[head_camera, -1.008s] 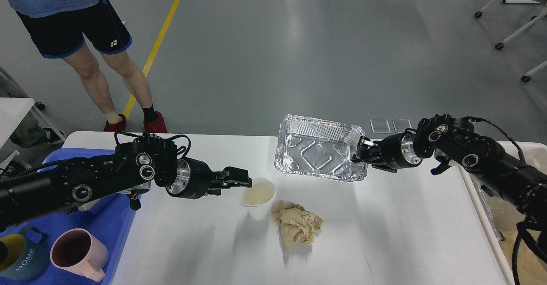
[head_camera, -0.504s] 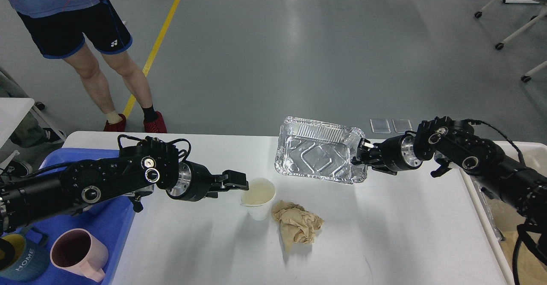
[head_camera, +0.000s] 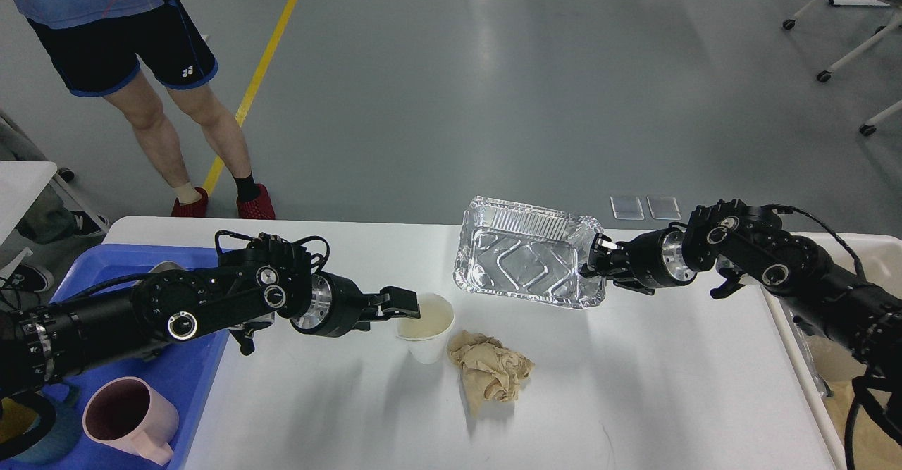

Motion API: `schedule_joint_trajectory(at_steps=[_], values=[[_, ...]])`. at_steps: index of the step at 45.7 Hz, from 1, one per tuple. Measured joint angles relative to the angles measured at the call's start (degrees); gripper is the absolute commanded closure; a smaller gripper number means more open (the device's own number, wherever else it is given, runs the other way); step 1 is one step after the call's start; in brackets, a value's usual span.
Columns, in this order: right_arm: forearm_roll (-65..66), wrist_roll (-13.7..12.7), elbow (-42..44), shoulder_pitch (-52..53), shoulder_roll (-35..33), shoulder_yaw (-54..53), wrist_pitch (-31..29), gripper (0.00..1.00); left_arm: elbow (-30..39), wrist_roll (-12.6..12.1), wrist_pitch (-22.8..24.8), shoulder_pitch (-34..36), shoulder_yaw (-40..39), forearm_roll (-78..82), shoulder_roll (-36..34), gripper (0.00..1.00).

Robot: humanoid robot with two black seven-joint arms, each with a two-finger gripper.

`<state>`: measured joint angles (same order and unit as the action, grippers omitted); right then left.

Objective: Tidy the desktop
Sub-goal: 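Extend the left gripper toward the white paper cup, then grasp the paper cup with the left gripper and lift it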

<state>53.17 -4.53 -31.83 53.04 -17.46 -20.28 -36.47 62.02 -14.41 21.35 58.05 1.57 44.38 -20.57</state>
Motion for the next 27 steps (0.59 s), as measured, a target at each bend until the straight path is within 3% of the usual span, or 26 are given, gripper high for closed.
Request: schedule_joint_trajectory(at_steps=[13, 21, 27], values=[[0.0, 0.17, 0.01, -0.12, 0.03, -0.03, 0.0, 1.0, -5.66, 0.09, -0.67, -0.25, 2.46, 0.0, 2.45, 0.11], [0.0, 0.22, 0.01, -0.16, 0.05, -0.04, 0.0, 1.0, -7.77, 2.15, -1.09, -0.16, 3.0, -0.08, 4.91, 0.15], [0.0, 0.22, 0.02, -0.4, 0.05, -0.04, 0.0, 1.0, -7.88, 2.98, -1.46, -0.13, 3.0, -0.08, 5.67, 0.3]])
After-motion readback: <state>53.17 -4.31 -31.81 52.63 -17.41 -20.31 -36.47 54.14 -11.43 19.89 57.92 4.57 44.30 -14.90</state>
